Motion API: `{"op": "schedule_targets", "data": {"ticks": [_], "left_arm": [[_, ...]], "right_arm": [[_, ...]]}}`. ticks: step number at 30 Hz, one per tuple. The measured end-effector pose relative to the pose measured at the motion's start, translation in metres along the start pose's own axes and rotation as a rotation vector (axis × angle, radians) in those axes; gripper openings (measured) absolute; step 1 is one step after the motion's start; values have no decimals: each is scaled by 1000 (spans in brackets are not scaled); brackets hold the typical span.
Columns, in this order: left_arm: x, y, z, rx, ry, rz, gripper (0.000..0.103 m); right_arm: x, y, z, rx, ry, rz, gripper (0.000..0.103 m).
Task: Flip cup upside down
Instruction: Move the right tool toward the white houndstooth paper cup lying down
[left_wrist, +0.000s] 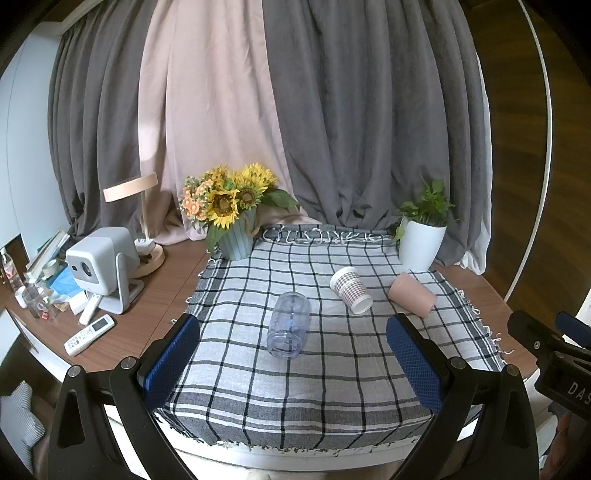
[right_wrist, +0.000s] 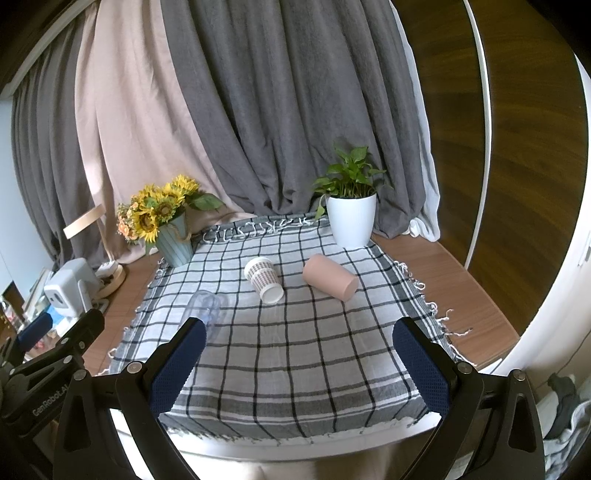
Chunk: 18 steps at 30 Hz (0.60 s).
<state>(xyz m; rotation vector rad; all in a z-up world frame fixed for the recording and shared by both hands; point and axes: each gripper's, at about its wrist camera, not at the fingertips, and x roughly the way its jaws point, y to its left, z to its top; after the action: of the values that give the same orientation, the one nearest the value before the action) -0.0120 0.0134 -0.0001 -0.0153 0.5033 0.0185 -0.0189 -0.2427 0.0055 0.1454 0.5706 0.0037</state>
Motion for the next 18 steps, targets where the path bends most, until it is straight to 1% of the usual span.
{"op": "schedule_targets", "data": {"ticks": [5,11,14,18], "left_arm": [[2,0,-3,-14,15,21,103],[22,-3,0,-4,68,41,103],[40,-2,3,-5,110,41,103],[72,1,6,14,179,36,103]], "right_arm": [[1,2,0,-8,8,5,102],[14,3,4,-26,28,12,102],[31,5,6,-35,62,13,102],[65,10,10,-34,119,27,102]]}}
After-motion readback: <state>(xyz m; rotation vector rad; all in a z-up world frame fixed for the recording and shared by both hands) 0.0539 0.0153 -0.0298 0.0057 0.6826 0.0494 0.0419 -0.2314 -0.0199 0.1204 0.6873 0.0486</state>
